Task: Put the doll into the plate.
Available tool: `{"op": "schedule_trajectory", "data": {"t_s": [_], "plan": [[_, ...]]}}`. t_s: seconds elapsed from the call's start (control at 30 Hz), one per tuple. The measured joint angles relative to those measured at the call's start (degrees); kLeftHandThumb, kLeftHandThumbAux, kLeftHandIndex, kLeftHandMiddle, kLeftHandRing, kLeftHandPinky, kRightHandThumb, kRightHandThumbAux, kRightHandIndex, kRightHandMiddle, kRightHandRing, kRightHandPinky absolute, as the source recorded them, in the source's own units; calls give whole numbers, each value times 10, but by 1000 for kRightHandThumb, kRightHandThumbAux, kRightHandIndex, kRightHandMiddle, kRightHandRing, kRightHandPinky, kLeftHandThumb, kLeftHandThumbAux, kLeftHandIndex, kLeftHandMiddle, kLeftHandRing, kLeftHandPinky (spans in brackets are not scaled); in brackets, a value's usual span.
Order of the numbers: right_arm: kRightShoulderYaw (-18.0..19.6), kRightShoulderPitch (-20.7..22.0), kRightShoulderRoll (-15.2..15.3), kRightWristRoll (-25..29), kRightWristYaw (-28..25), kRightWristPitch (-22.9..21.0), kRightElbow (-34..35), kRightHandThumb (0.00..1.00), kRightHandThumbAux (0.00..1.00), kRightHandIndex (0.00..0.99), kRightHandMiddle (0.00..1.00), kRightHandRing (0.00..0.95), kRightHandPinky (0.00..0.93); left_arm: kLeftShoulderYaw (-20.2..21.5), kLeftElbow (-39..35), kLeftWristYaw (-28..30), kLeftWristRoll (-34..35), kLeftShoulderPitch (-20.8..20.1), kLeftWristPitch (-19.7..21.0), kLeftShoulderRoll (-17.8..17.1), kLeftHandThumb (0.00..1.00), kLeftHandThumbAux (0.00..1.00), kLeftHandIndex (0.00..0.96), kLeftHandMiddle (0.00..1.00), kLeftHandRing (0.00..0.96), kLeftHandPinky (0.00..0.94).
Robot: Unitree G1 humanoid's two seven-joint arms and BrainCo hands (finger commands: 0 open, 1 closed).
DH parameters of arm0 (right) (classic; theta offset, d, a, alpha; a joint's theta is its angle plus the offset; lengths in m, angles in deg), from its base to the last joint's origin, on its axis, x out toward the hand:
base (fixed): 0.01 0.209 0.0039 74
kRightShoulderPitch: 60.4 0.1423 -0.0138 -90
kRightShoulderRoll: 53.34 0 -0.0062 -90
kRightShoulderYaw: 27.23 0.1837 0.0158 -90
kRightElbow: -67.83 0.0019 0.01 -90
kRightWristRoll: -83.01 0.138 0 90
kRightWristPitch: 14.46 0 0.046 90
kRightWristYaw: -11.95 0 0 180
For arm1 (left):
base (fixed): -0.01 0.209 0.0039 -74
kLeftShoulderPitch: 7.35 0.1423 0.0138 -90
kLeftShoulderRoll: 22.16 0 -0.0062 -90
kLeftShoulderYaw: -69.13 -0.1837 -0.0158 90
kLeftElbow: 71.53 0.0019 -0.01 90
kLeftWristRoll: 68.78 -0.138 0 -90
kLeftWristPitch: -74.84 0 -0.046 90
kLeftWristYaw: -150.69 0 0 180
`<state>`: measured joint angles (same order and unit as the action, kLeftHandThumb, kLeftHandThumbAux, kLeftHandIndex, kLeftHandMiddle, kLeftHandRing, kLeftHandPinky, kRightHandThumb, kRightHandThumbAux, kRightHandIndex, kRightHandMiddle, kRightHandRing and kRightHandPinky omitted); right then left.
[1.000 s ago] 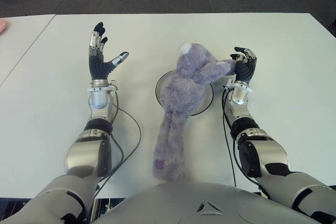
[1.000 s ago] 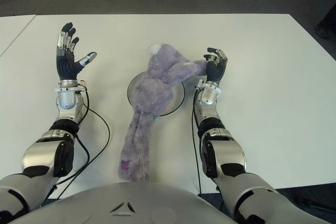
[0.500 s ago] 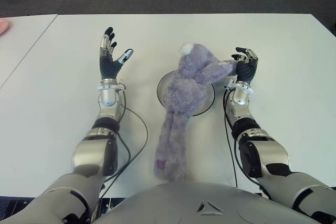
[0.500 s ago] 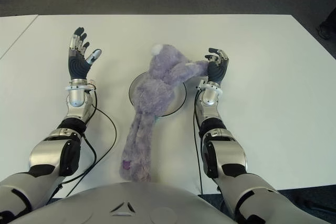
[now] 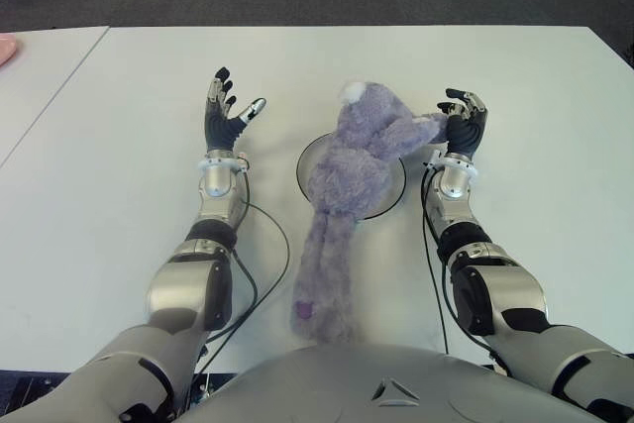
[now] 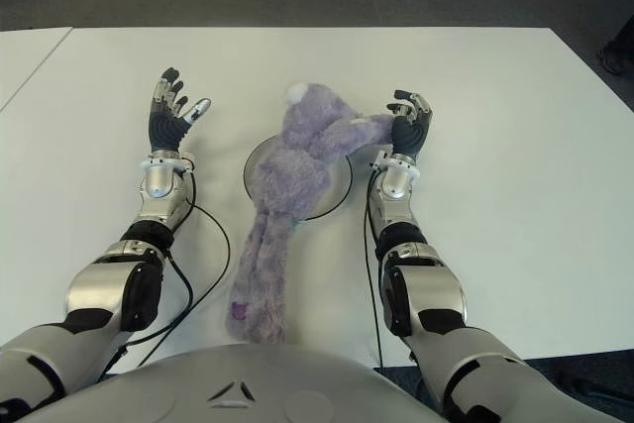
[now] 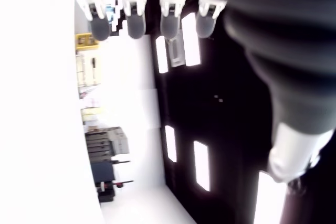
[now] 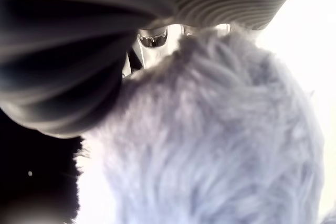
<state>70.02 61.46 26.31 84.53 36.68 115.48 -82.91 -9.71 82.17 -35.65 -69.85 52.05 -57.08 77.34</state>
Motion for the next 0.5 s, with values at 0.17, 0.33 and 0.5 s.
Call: {"op": "schedule_trajectory", "data": {"t_s": [0.17,0.33,0.5], "plan": [[0,0,0,0,0,0,0,857,701,421,300,396,289,0,0,0,0,-1,20,1,0,794,36,57,59,97],[0,0,0,0,-3,1,0,729,731,407,274,301,290,-1,0,0,1,-1,39,3,0,810,37,51,56,103],[0,0,0,2,-14,4,0,701,738,402,252,263,290,-1,0,0,0,-2,55,4,0,825,38,43,50,100]]}}
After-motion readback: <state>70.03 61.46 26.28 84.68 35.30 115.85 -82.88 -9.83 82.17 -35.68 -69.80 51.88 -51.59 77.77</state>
